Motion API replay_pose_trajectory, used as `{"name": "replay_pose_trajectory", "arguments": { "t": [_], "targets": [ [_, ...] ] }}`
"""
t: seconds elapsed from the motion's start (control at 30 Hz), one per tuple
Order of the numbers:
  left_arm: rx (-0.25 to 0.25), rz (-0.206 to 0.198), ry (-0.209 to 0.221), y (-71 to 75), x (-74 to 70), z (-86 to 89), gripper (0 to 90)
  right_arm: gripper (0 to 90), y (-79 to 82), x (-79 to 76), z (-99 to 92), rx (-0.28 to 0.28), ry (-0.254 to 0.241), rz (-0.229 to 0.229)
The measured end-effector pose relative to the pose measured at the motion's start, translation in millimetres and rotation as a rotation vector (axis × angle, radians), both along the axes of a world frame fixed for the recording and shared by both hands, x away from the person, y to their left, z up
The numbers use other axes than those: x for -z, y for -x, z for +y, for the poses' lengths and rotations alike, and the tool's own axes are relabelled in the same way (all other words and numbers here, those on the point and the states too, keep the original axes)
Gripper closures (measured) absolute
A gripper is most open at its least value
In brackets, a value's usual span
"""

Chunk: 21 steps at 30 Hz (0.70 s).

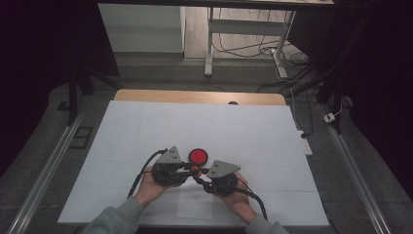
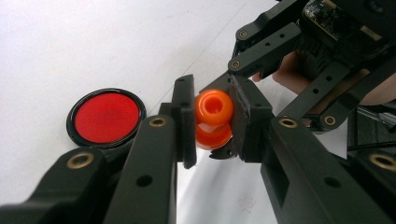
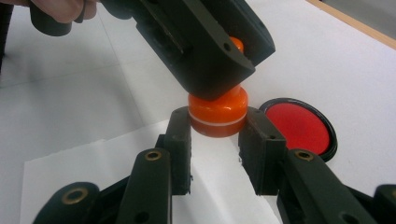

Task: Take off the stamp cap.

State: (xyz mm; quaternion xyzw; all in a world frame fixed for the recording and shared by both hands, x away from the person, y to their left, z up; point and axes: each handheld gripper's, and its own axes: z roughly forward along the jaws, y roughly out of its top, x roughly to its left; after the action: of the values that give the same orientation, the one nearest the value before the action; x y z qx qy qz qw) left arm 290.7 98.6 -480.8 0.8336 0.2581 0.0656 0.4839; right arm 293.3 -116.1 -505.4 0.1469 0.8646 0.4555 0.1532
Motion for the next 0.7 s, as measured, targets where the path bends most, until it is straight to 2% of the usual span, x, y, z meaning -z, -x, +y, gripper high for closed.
{"name": "replay_pose_trajectory", "arguments": {
  "t": [0.17, 0.3, 0.7],
  "targets": [
    [-0.001, -0.006, -0.001, 0.5, -0.2, -0.3, 72.4, 64.7, 0.2, 0.1, 0.0, 0.0, 0.0, -0.006],
    [-0.007, -0.027, 0.002, 2.5, -1.1, -0.8, 72.5, 64.8, 0.2, -0.5, -0.5, -0.001, -0.005, -0.014],
    [-0.004, -0.018, 0.006, 1.7, -1.0, 0.0, 72.5, 64.9, 0.6, -0.3, -1.0, 0.0, -0.011, -0.015]
  ]
}}
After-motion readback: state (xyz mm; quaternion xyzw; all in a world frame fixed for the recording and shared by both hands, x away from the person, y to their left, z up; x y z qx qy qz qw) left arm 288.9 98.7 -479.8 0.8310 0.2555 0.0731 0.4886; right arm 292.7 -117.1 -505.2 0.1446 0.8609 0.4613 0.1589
